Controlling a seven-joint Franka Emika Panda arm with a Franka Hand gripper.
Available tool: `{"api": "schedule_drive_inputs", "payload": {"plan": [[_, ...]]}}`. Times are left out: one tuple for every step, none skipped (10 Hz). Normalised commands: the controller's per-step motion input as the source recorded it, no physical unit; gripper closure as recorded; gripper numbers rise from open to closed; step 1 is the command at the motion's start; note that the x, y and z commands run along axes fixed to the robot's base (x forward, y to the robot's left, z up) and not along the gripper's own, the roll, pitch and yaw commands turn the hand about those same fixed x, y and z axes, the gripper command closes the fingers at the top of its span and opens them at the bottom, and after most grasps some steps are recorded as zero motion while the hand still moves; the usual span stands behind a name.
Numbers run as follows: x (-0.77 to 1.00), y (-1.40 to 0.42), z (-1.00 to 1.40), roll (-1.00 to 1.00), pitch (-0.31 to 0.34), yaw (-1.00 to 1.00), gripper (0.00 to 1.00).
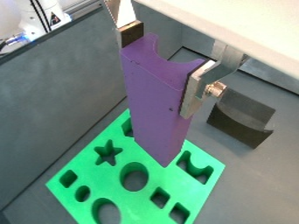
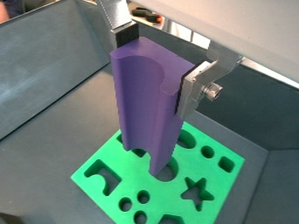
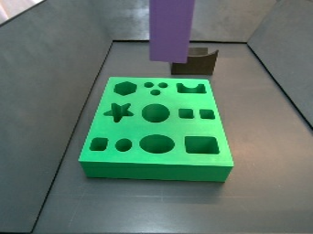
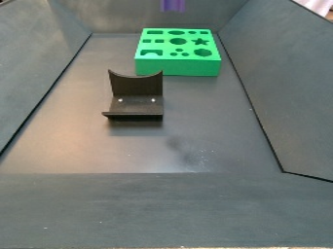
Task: Pick up the arch object. Move up. Move to above the board. Insert the arch object.
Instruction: Insert the arch object.
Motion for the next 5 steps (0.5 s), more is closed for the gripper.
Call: {"api": "schedule_drive_inputs", "payload": {"plan": [[0.88, 0.15, -0.15, -0.01, -0.004, 0.32, 1.0], [0.83, 0.13, -0.1, 0.0, -0.064, 0.31, 1.0], [0.82, 0.09, -0.07, 0.0, -0.081, 0.29, 1.0], [0.81, 0.03, -0.05, 0.0, -0.09, 0.29, 1.0], [0.63, 0.0, -0.1, 0.0, -0.153, 0.37, 1.0]]}}
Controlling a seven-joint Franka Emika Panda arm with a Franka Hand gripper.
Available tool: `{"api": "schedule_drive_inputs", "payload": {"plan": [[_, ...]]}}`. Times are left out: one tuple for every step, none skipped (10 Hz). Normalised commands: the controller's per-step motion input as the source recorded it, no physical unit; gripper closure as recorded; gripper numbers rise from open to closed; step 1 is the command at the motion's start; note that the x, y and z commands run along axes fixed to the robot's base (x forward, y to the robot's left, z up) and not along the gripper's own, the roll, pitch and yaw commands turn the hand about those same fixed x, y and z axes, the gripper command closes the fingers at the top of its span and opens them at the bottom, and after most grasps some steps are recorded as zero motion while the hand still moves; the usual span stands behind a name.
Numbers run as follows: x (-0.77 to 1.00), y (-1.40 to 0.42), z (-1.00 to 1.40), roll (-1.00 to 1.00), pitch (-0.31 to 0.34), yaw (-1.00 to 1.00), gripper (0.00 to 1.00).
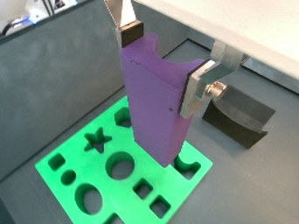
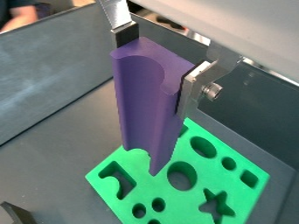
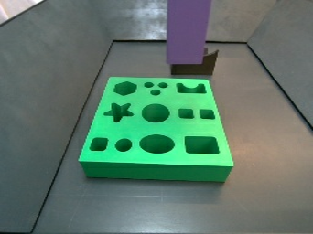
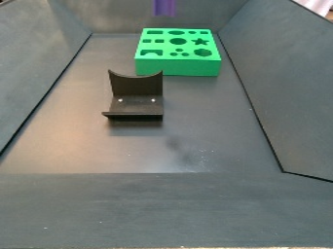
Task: Pick up the arch object. Move up. Move to above the board. Insert the arch object.
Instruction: Insert the arch object.
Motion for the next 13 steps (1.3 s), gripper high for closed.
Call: {"api": "schedule_drive_inputs", "payload": {"plan": [[0.49, 0.0, -0.13, 0.02, -0.213, 0.41, 1.0], [0.44, 0.0, -0.09, 0.09, -0.227, 0.41, 1.0], [0.4, 0.0, 0.0, 0.25, -0.211, 0.41, 1.0], [0.4, 0.0, 0.05, 0.43, -0.171, 0.37, 1.0], [0.42, 0.0, 0.04, 0.5, -0.051, 0.36, 1.0], [0.73, 0.0, 0.0, 0.39, 0.0, 0.25, 1.0], [0.11, 0.0, 0.0, 0.0, 0.051, 0.0, 1.0], [0.05, 0.0, 0.0, 0.03, 0.01, 0.0, 1.0], [0.1, 0.19, 0.11, 0.14, 0.5, -0.16, 1.0], [-0.04, 0.26, 0.07, 0.11, 0.5, -0.4, 1.0], [-0.06, 0.23, 0.06, 0.08, 0.5, -0.44, 1.0], [-0.06, 0.22, 0.04, 0.06, 0.5, -0.45, 1.0], [0.0, 0.04, -0.29, 0.0, 0.423, -0.54, 1.0]]}}
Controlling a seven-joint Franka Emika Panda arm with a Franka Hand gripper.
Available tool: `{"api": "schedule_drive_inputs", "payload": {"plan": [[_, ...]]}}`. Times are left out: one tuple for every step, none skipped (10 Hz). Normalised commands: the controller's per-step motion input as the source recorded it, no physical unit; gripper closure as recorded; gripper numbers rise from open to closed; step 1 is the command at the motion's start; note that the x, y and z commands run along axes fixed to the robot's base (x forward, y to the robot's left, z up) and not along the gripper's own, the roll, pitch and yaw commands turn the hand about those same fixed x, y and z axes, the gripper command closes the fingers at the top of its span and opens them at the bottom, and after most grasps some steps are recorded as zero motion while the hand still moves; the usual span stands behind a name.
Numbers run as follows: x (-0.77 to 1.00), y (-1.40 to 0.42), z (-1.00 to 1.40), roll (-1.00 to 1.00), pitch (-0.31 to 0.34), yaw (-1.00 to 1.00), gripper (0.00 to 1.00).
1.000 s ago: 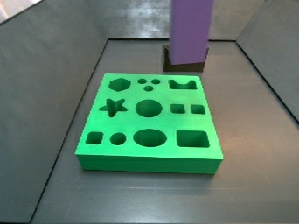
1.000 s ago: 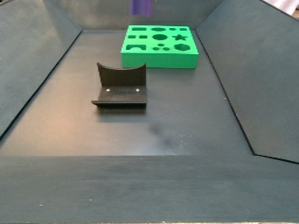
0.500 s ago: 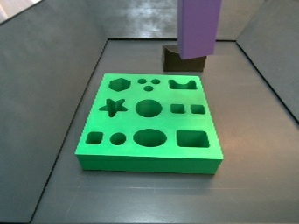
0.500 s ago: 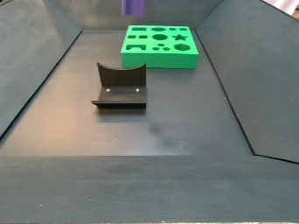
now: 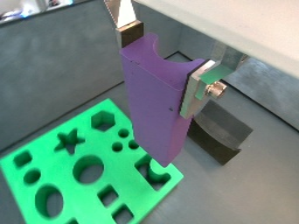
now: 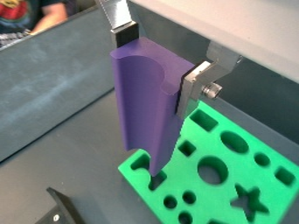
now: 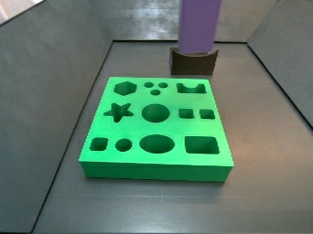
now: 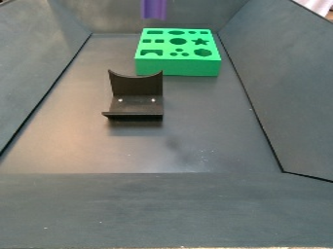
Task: Pick up the arch object. Move up. Move to above the board. Insert the arch object.
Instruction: Insert the arch object.
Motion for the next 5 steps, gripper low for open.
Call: {"api": "schedule_drive_inputs", "payload": {"plan": [[0.0, 0.0, 0.0, -0.02, 0.0, 0.0, 1.0], [0.0, 0.0, -0.47, -0.01, -0.026, -0.16, 1.0], [0.16, -0.03, -0.61, 0.0, -0.161, -0.05, 1.0], [0.09, 0.0, -0.59, 0.0, -0.201, 0.0, 1.0], [0.0, 0.0, -0.59, 0.0, -0.22, 0.0, 1.0]]}}
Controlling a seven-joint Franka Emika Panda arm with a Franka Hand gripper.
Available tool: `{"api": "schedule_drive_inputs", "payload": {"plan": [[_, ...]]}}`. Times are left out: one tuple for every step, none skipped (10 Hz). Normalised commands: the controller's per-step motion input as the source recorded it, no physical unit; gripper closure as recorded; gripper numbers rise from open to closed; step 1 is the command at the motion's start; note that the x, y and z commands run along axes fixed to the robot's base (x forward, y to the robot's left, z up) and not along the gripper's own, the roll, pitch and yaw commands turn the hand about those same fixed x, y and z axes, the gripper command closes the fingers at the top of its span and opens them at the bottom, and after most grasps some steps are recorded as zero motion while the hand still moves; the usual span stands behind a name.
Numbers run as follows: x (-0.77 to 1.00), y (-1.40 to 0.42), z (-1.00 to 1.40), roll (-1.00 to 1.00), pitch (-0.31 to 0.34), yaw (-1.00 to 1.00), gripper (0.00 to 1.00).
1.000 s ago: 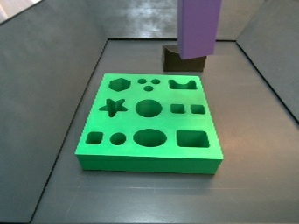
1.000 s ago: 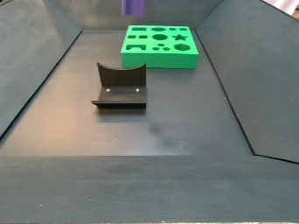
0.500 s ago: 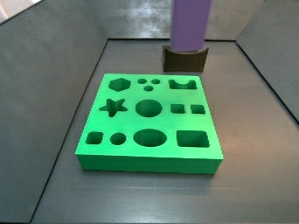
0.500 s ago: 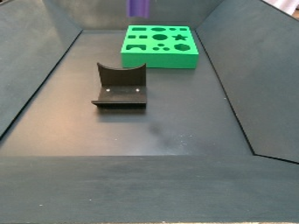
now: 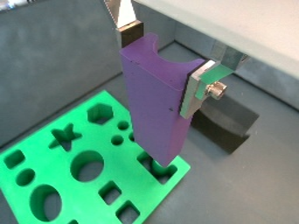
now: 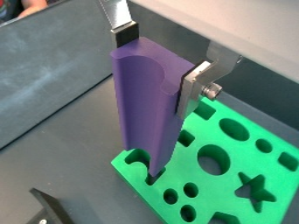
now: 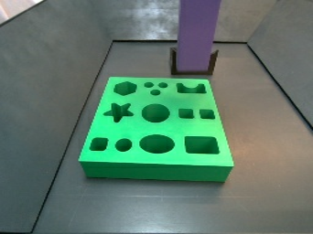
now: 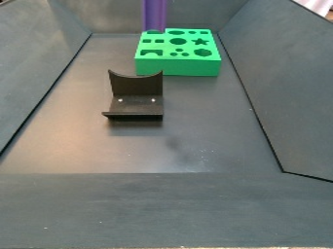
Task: Pick up the arch object. Move up. Move to above the board. Insert the arch object.
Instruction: Insert the arch object.
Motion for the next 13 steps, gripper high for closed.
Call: {"api": "schedule_drive_inputs", "payload": {"plan": [[0.0, 0.0, -0.52, 0.0, -0.169, 0.0, 1.0], [0.0, 0.0, -0.37, 0.01, -0.109, 0.0, 1.0], [0.0, 0.0, 0.0, -0.02, -0.014, 0.0, 1.0], [0.0, 0.0, 0.0, -0.01, 0.0, 0.0, 1.0], [0.02, 0.0, -0.1, 0.0, 0.0, 0.0, 1.0], [0.17, -0.09, -0.18, 0.01, 0.0, 0.0, 1.0], [0.26, -0.11, -0.15, 0.0, 0.0, 0.0, 1.0], [0.29, -0.1, -0.14, 0.0, 0.0, 0.0, 1.0], [0.31, -0.08, -0.1, 0.0, 0.0, 0.0, 1.0], [0.24, -0.02, -0.08, 0.0, 0.0, 0.0, 1.0], [0.25, 0.0, -0.09, 0.0, 0.006, 0.0, 1.0], [0.17, 0.0, -0.09, 0.01, 0.02, 0.01, 1.0], [0.0, 0.15, -0.07, 0.13, 0.076, 0.01, 1.0]]}}
